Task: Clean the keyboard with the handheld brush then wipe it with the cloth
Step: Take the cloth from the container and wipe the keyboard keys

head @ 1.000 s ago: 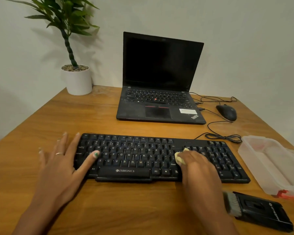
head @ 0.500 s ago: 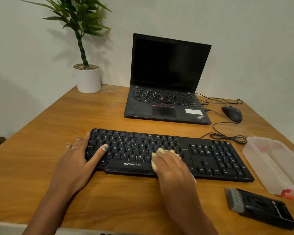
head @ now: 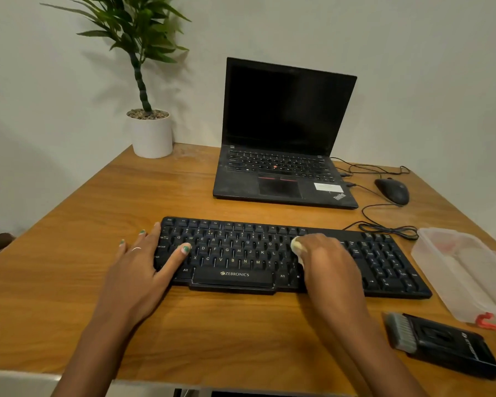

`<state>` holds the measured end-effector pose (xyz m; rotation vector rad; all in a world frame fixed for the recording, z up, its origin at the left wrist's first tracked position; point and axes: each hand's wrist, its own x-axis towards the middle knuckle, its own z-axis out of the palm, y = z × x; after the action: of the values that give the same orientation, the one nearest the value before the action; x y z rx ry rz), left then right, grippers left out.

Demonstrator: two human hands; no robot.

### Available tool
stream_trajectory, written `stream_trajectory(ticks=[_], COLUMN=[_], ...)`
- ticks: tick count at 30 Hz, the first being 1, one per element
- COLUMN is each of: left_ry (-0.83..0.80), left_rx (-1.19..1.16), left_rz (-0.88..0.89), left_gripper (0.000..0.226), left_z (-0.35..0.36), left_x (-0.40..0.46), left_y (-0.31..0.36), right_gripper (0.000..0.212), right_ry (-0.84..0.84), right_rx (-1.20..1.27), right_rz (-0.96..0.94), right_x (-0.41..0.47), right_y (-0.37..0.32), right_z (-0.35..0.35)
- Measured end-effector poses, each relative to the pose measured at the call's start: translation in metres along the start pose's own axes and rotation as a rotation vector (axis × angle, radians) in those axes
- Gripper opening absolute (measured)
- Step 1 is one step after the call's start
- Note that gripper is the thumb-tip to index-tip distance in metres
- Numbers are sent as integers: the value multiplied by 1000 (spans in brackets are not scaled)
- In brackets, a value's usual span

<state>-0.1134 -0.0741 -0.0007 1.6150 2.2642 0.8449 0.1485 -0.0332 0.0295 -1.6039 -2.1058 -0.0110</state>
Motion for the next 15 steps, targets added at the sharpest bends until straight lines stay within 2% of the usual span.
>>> stream_trajectory(ticks=[4, 5, 9, 10, 13, 15], left_ry=[-14, -21, -26, -26, -27, -29], left_rx=[30, 32, 8, 4, 1, 4], left_rz=[-5, -9, -18, -16, -8, -6], left_gripper=[109, 104, 91, 91, 91, 91], left_z=[0, 0, -2, -3, -5, -6], left_x=[2, 2, 0, 0, -1, -1], left_y=[-1, -1, 5, 7, 9, 10], right_gripper=[37, 37, 22, 20, 33, 37], right_ry=[-257, -249, -32, -23, -205, -236], right_rx=[95, 98, -65, -74, 77, 109], right_rz=[-225, -228, 45, 49, -181, -233], right_x=[-10, -9, 19, 20, 7, 7], right_y=[-28, -26, 5, 3, -20, -20], right_z=[-1, -2, -5, -2, 9, 5])
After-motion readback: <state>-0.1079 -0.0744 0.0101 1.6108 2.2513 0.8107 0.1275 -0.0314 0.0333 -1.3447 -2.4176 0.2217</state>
